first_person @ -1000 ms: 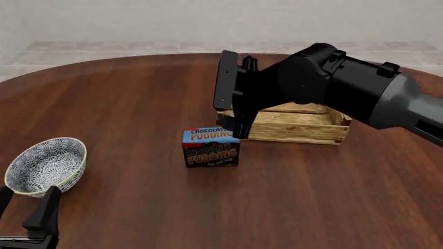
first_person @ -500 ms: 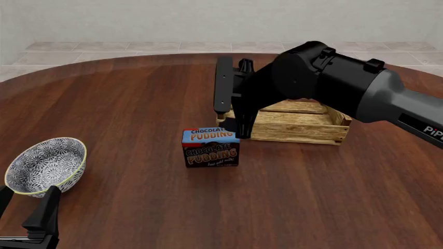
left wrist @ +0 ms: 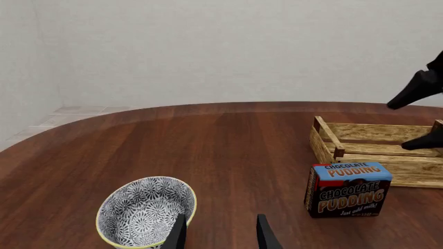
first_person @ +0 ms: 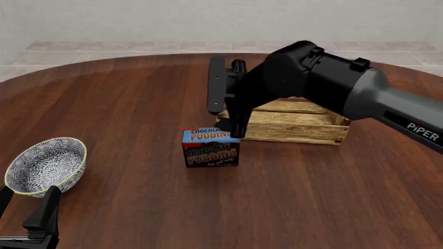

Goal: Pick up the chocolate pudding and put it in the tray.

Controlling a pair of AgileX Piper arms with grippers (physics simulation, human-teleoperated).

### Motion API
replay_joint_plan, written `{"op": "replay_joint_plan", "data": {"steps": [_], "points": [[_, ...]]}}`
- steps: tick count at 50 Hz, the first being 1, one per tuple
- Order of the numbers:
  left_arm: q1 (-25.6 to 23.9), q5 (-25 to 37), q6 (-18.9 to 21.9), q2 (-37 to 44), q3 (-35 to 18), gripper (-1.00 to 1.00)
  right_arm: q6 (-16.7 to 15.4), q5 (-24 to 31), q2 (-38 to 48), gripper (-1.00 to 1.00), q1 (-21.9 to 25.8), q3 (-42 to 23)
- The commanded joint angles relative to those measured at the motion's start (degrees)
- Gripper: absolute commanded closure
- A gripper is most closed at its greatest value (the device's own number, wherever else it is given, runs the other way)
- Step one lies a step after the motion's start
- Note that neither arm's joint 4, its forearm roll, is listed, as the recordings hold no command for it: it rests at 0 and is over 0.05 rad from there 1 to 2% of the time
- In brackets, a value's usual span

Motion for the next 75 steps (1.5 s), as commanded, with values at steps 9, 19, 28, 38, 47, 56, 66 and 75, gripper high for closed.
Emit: {"op": "replay_joint_plan", "data": {"steps": [9,19,28,38,47,56,66,75], "points": [[0.00,0.00,0.01,0.00,0.00,-1.00,1.23,-1.12,1.99,-1.00,1.25,-0.06],[-0.01,0.00,0.00,0.00,0.00,-1.00,1.69,-2.51,3.44,-1.00,0.91,1.05],[0.02,0.00,0.02,-0.01,0.00,-1.00,1.95,-3.15,4.27,-1.00,0.62,1.51],[0.00,0.00,0.00,0.00,0.00,-1.00,2.44,-4.26,5.26,-1.00,0.48,2.86],[0.00,0.00,0.00,-0.01,0.00,-1.00,2.45,-4.64,5.85,-1.00,-0.03,3.15],[0.00,0.00,0.00,-0.01,0.00,-1.00,2.36,-5.35,6.33,-1.00,-0.69,3.90],[0.00,0.00,-0.01,0.00,0.00,-1.00,2.91,-5.58,6.75,-1.00,-0.69,3.78],[0.00,0.00,0.00,0.01,0.00,-1.00,3.13,-5.64,7.22,-1.00,-0.78,3.43]]}}
